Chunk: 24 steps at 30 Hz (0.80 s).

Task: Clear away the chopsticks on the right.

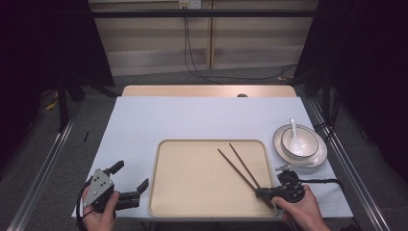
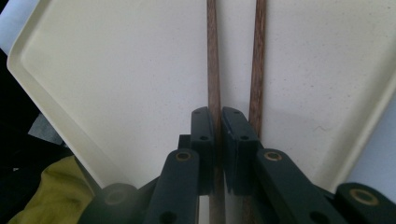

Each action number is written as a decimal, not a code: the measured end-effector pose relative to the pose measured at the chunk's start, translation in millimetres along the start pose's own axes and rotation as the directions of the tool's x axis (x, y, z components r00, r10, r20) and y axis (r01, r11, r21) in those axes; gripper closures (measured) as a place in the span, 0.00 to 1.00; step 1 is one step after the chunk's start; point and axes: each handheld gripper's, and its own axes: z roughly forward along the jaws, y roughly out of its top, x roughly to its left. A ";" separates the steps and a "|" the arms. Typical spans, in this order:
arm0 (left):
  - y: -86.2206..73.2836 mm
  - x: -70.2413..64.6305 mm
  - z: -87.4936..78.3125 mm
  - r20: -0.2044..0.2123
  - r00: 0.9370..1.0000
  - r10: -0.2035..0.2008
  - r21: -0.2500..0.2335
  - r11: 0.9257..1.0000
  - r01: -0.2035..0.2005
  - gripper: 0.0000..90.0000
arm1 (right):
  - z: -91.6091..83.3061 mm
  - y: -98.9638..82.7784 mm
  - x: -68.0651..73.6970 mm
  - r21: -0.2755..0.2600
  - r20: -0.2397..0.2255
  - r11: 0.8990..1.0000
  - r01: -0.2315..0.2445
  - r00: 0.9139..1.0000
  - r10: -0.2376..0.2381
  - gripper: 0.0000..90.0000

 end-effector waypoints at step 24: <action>-0.4 -1.9 -1.1 0.021 1.000 -0.019 0.002 1.000 0.019 0.01 | -45.6 3.1 -13.6 -0.233 -0.012 0.926 0.297 0.951 -0.308 0.12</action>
